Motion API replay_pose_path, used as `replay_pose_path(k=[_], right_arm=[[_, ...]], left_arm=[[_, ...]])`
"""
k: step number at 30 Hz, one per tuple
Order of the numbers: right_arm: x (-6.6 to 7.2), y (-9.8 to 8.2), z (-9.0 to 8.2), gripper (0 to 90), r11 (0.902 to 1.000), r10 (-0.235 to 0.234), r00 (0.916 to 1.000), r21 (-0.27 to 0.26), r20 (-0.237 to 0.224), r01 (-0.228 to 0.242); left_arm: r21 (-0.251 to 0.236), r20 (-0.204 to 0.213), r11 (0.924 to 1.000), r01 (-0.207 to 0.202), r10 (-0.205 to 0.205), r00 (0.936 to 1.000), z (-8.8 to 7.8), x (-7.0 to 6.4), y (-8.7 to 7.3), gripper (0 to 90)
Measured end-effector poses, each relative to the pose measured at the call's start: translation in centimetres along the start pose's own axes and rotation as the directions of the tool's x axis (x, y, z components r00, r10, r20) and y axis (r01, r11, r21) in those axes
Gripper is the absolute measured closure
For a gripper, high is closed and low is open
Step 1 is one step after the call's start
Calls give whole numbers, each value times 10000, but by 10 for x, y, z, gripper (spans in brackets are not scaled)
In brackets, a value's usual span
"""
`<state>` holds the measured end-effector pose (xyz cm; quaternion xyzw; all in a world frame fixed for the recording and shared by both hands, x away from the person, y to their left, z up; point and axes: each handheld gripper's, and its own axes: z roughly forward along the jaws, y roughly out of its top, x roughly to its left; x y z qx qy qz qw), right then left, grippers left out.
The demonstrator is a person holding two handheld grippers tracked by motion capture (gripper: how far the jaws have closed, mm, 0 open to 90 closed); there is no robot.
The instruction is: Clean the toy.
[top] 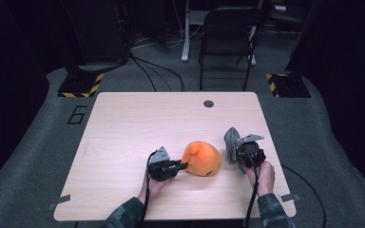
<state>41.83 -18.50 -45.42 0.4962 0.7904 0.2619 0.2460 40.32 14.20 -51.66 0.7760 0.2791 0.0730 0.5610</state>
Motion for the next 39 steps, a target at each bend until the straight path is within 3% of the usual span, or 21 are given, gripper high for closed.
replay_pose_path(k=[5,8,13,20,28,29,39], right_arm=[[-7,-1,-2,762,9997,229,9997,47,44,-229],[-10,-2,-2,761,9996,286,9995,32,136,-286],[-12,-2,-3,761,9994,353,9993,45,106,-353],[-14,-2,-4,762,9987,514,9986,9,111,-514],[-17,-1,-6,761,9981,600,9981,-123,-159,-602],[-17,0,-7,762,9980,609,9979,-125,-230,-612],[-13,5,-26,761,9965,551,9977,-602,-397,-575]], left_arm=[[-699,93,9939,-852,861,9962,-15,-15,27,814],[-685,51,9893,-1291,1297,9915,-26,-23,46,814],[-593,-263,9858,-1571,1558,9874,-46,-29,74,811],[78,-528,9858,-1680,1682,9843,-65,-35,104,806],[1084,-565,9788,-1735,1803,9820,-49,-35,115,801],[1258,-402,9777,-1683,1745,9838,-46,-34,115,800],[2287,-277,9613,-1538,1643,9860,-10,-30,98,796]])
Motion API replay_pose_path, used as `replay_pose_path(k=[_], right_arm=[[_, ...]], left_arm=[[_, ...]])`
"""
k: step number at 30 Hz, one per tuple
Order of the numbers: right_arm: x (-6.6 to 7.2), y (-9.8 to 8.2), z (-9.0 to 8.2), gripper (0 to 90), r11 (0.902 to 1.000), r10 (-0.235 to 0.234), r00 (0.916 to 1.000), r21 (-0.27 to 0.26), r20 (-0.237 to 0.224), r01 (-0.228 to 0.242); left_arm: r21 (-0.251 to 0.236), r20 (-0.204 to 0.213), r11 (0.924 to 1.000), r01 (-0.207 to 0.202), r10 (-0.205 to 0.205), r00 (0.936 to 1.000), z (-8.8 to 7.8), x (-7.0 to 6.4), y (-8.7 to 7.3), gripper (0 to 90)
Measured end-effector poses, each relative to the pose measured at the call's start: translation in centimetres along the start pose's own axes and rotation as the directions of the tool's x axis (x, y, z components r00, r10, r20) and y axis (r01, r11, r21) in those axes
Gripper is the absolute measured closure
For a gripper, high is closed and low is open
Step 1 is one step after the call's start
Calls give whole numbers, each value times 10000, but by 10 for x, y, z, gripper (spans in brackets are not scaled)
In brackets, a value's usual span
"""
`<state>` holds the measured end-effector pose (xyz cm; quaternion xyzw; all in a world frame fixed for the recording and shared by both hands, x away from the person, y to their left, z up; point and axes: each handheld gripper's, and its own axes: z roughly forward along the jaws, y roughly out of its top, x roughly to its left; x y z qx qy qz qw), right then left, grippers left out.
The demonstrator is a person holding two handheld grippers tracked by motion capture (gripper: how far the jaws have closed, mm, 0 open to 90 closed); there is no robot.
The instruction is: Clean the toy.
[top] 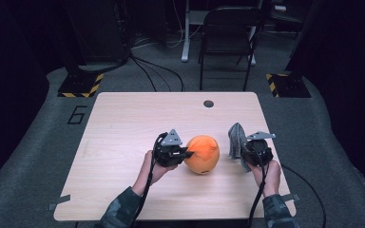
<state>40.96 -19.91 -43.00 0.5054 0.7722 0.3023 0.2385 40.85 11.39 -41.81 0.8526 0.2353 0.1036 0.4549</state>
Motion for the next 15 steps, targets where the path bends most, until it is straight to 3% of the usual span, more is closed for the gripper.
replay_pose_path(k=[5,9,13,15], right_arm=[[9,11,-17,762,9988,-190,9993,-466,-329,175],[25,25,-38,761,9926,-523,9957,-1137,-765,434],[47,41,-61,761,9787,-1003,9864,-1913,-1303,742],[63,50,-73,762,9700,-1224,9771,-2294,-1740,807]], left_arm=[[251,40,9996,129,-130,9999,8,2,-4,793],[268,0,9994,225,-225,9997,9,2,-6,791],[292,-9,9993,244,-244,9997,11,1,-6,788],[337,3,9992,193,-194,9998,11,1,-6,785]])
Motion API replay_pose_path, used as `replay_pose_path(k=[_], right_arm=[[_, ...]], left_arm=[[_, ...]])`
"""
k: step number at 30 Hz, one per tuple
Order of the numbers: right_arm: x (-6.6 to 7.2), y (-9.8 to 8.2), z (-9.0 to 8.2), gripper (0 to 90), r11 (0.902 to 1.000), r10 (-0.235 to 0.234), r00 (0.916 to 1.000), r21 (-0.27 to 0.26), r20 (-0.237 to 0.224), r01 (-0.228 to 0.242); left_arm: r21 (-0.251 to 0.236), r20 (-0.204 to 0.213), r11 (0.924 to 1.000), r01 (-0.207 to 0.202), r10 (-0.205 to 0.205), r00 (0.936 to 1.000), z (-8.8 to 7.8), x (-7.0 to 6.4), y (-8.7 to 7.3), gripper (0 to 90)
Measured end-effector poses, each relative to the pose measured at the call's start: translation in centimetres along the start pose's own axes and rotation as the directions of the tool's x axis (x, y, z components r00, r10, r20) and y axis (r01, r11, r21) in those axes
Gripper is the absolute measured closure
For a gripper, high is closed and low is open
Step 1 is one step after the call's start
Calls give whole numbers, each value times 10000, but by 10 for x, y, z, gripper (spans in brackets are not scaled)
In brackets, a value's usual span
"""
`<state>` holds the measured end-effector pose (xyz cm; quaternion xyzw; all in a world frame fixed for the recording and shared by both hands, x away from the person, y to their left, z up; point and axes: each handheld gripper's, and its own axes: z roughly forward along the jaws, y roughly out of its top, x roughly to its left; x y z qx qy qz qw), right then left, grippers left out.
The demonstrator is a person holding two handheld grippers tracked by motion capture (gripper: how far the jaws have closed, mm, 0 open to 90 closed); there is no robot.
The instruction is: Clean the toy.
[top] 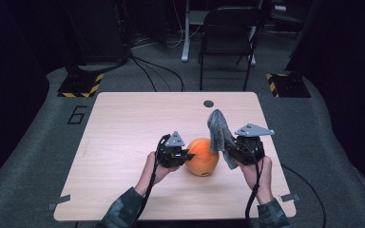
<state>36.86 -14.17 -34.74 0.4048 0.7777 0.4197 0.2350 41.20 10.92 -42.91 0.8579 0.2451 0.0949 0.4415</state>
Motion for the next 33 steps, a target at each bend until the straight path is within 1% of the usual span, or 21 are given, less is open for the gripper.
replay_pose_path(k=[2,4,5,7,8,10,13,14,15,16,17,18,20,22,23,24,27,28,30,32,33], right_arm=[[15,8,-1,761,9997,-227,9994,-116,-275,224],[33,13,7,762,9988,-490,9968,-12,-632,490],[38,14,12,762,9983,-567,9961,96,-672,575],[45,10,29,762,9948,-843,9934,506,-773,883],[48,5,41,762,9910,-940,9935,893,-650,996],[49,-5,55,764,9835,-1082,9931,1406,-449,1135],[41,-15,62,769,9799,-1159,9931,1614,-195,1175],[40,-16,60,770,9804,-1032,9946,1682,-76,1030],[35,-17,58,771,9796,-1216,9924,1636,196,1168],[32,-18,55,771,9790,-1199,9920,1705,389,1117],[27,-20,54,771,9810,-1097,9929,1662,468,1005],[22,-22,53,772,9835,-797,9954,1670,528,699],[14,-26,53,771,9833,-764,9934,1716,854,609],[6,-30,53,772,9819,-722,9888,1832,1306,475],[1,-33,54,771,9762,-882,9770,2120,1939,461],[-5,-37,56,770,9757,-843,9730,2160,2147,369],[-25,-47,57,769,9735,14,9835,2247,1807,-427],[-28,-46,55,768,9753,111,9857,2159,1681,-478],[-26,-38,45,767,9852,269,9878,1631,1534,-521],[-20,-28,33,766,9934,79,9939,1129,1096,-203],[-12,-21,26,766,9969,-47,9972,781,745,-12]], left_arm=[[-105,-19,9999,6,-6,10000,1,-1,0,782],[-81,75,10000,51,-50,10000,1,-1,0,779],[-131,53,9999,66,-66,10000,1,-2,0,778],[-140,54,9999,2,-2,10000,2,-2,0,777],[-143,67,9999,-50,51,10000,2,-2,0,777],[-11,24,9999,-170,170,9999,3,-2,-1,777],[-74,133,10000,-55,56,9999,8,-1,-3,780],[-59,123,9999,-105,106,9999,7,-1,-3,781],[-20,173,9999,-149,150,9997,7,-1,-3,781],[-81,143,9999,-119,120,9998,7,-1,-3,781],[-83,202,9999,-110,112,9997,8,-1,-3,781],[-112,216,9999,-89,91,9997,9,-1,-3,781],[-103,219,9999,-72,74,9997,10,0,-4,781],[-95,99,9999,-49,50,9999,9,1,-4,781],[-114,133,9999,5,-4,9999,8,2,-5,781],[-182,204,9998,80,-76,9998,8,3,-6,780],[-261,237,9995,187,-181,9996,8,5,-7,779],[-241,222,9995,183,-178,9996,8,5,-6,779],[-288,231,9993,257,-250,9994,8,5,-7,777],[-284,216,9992,289,-283,9994,8,6,-7,774],[-246,240,9993,294,-288,9993,7,6,-7,774]])
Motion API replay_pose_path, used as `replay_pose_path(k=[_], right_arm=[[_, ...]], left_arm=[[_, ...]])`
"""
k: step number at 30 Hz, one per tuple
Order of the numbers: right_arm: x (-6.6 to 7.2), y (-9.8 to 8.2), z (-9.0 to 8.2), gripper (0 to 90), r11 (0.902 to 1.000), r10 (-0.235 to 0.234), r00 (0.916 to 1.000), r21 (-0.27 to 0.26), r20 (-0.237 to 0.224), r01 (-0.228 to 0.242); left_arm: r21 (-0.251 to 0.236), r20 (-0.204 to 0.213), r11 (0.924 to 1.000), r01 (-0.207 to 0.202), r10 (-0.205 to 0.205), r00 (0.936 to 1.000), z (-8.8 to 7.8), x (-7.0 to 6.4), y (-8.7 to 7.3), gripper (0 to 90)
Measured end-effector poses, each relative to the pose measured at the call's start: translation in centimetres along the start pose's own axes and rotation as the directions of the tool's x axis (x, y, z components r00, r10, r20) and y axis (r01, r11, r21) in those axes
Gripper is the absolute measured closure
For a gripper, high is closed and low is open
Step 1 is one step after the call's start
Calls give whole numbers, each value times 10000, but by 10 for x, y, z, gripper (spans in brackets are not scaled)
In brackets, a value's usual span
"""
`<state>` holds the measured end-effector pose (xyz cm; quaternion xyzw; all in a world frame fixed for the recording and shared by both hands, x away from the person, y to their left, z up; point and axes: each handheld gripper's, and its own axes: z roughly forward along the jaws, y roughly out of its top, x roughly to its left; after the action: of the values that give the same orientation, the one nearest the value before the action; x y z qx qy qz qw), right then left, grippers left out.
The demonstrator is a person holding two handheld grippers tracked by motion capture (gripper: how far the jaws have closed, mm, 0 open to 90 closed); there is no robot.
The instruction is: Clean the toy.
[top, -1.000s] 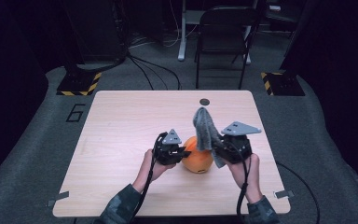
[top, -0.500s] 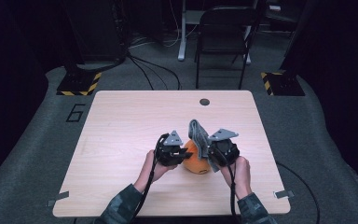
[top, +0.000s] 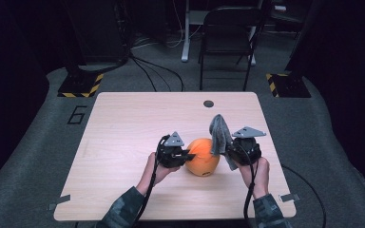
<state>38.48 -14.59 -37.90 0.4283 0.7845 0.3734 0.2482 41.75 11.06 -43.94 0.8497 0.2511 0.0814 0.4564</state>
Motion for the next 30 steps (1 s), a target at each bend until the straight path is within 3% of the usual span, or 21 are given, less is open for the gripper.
replay_pose_path(k=[2,4,5,6,7,8,10,12,22,30], right_arm=[[14,7,-7,765,9988,-190,9979,-455,-619,162],[33,10,-5,762,9976,-493,9914,-548,-1213,429],[42,10,2,761,9955,-911,9875,-362,-1284,871],[49,7,10,760,9908,-1354,9852,-66,-1047,1355],[54,4,19,761,9887,-1445,9855,278,-887,1475],[54,-2,30,761,9866,-1496,9857,541,-771,1540],[46,-7,37,762,9901,-1282,9884,470,-812,1323],[42,-7,34,761,9926,-1053,9915,520,-769,1094],[29,-9,29,753,9941,-880,9951,593,-443,905],[2,-14,28,739,9967,-369,9992,733,129,358]], left_arm=[[-14,7,10000,5,-5,10000,0,0,0,772],[3,-7,10000,-42,42,10000,0,-1,0,772],[28,29,10000,-45,45,10000,0,-2,0,772],[-5,-30,10000,-59,59,10000,1,-3,0,773],[60,4,9999,-96,96,10000,1,-3,0,772],[154,-181,9995,-264,267,9995,2,-4,0,772],[52,-73,9999,-104,104,9999,4,-4,-1,769],[51,-54,9999,-139,139,9999,4,-4,-1,768],[-37,15,9998,-201,202,9998,4,-3,-1,768],[-90,39,9999,-61,61,10000,4,-2,-1,767]])
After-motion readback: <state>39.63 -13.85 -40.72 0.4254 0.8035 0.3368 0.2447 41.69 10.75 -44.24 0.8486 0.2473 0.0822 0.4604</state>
